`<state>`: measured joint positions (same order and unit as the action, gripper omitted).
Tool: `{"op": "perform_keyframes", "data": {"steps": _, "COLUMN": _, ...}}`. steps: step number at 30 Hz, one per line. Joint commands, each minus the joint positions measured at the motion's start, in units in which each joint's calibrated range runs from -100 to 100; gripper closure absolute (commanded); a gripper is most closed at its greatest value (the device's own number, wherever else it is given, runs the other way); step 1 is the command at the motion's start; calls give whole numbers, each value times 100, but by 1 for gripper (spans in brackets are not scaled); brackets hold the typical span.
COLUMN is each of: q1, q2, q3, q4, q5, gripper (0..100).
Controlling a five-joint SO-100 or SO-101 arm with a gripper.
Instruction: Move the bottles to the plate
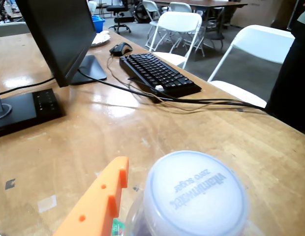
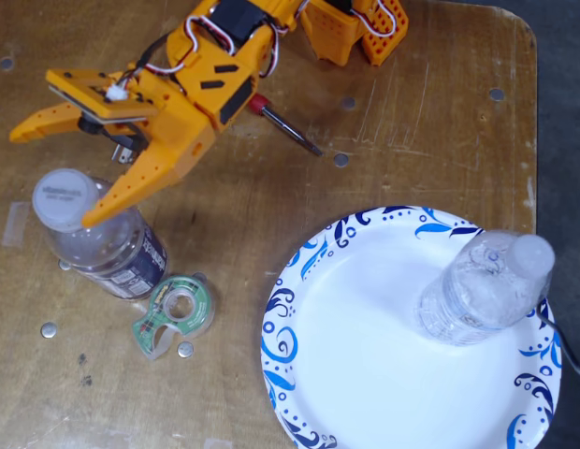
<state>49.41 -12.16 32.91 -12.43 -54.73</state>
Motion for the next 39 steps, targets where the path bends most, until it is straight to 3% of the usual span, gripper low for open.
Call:
{"op": "perform_keyframes", "data": {"steps": 1, "q1": -30, "q2": -6, "q3": -336, "q4": -80, "q5": -15, "gripper": 57}}
{"op": "perform_keyframes", "data": {"steps": 30, "q1": -30, "q2": 795, "q3": -841, "q4": -72, "q5": -31, "gripper": 58}}
{"op": "perform_keyframes", "data": {"steps": 39, "q1": 197, "q2": 1065, "q3": -859, "q4": -72, "q5": -239, "gripper": 76}}
